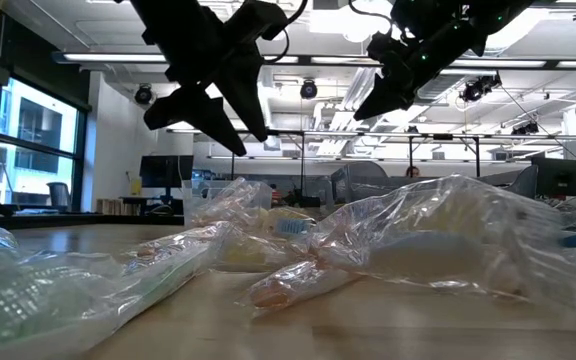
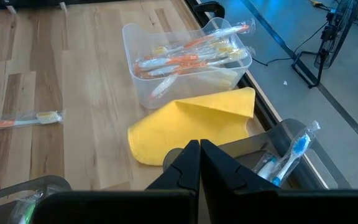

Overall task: Pick & Place Toothbrushes
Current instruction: Put the orange toothbrush into the transparent bin

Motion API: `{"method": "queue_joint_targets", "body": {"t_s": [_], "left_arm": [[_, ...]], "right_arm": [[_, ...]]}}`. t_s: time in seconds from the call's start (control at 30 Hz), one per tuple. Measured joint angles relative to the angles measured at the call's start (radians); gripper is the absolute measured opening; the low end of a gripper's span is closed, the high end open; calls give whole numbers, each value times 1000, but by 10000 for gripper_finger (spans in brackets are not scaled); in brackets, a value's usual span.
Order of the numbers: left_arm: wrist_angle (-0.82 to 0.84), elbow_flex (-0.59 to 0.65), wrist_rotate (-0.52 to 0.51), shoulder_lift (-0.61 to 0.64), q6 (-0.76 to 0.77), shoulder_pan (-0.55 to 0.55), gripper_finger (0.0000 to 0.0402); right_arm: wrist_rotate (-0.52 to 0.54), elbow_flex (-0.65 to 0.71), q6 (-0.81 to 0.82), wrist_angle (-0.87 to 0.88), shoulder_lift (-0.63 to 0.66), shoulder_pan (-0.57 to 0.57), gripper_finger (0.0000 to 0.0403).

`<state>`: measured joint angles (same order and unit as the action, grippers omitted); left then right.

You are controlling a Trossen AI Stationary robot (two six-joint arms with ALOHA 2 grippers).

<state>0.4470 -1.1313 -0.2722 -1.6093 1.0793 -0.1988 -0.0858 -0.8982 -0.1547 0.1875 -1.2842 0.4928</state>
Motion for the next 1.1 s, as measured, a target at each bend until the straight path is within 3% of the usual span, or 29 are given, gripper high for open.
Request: {"method": "queue_joint_targets", "body": {"t_s": [0.67, 1.1], "left_arm": [[49, -1, -10, -25, 76, -13, 149], [109, 0, 79, -134, 188, -13, 149]], "right_arm": [[0, 0, 0, 0, 0, 0, 5], [0, 0, 0, 6, 0, 0, 5]]}}
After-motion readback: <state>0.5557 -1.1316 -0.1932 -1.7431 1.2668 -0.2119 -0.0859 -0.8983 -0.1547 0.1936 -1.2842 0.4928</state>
